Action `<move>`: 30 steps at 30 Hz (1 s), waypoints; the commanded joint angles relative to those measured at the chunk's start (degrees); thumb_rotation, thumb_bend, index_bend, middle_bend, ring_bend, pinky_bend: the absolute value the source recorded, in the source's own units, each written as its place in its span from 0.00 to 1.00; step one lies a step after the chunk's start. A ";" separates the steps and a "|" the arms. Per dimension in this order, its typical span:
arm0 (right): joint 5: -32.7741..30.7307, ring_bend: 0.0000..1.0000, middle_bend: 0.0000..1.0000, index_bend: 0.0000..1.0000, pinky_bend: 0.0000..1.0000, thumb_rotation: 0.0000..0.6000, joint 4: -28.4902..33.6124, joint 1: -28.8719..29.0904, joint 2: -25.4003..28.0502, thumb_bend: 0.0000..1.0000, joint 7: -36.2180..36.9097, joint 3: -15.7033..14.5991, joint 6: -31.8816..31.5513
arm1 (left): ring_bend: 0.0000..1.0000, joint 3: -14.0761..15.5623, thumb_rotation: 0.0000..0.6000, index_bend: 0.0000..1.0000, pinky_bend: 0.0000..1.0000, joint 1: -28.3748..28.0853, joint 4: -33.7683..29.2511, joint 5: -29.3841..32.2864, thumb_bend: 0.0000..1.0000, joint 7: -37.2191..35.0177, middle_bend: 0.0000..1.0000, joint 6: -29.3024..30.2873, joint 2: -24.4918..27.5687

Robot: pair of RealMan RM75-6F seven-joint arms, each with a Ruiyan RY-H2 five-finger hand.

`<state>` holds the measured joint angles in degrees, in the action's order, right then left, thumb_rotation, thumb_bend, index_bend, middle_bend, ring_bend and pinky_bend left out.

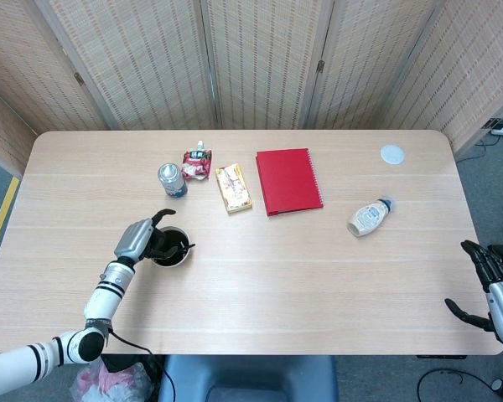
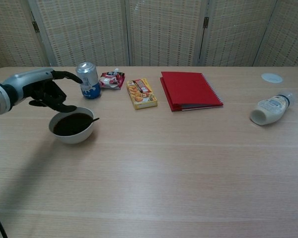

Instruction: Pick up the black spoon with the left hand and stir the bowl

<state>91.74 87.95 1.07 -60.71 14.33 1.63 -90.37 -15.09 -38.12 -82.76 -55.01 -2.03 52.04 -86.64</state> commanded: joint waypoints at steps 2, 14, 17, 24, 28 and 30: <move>-0.05 0.14 0.09 0.00 0.08 1.00 0.40 0.15 0.71 0.12 -0.43 0.05 0.24 | 0.80 1.03 1.00 0.25 0.99 3.32 -2.74 -3.95 0.32 1.84 0.84 6.80 3.52; 0.53 0.14 0.09 0.00 0.08 1.00 0.59 2.13 1.43 0.15 -0.49 0.52 2.35 | 0.45 8.25 1.00 0.35 0.67 15.08 -4.19 -15.90 0.32 12.00 0.56 28.61 8.58; 1.40 0.10 0.09 0.00 0.08 1.00 0.36 2.51 0.79 0.15 -0.60 0.56 2.00 | 0.41 9.62 1.00 0.34 0.61 17.71 -5.62 -18.01 0.32 12.88 0.51 32.04 10.52; 1.69 0.09 0.09 0.00 0.08 1.00 -0.15 3.50 -0.45 0.15 -1.23 -0.20 4.08 | 0.31 12.71 1.00 0.27 0.36 22.06 -11.15 -19.87 0.28 16.23 0.38 34.37 15.79; 1.53 0.09 0.09 0.00 0.08 1.00 -0.10 3.60 -1.07 0.15 -1.61 -0.40 4.38 | 0.29 13.36 1.00 0.24 0.32 24.10 -15.06 -21.27 0.26 17.11 0.34 36.36 17.43; 1.42 0.09 0.09 0.00 0.08 1.00 0.06 3.54 -1.11 0.15 -1.83 -0.39 4.23 | 0.29 13.66 1.00 0.24 0.31 24.90 -15.74 -22.27 0.26 17.05 0.34 37.27 17.48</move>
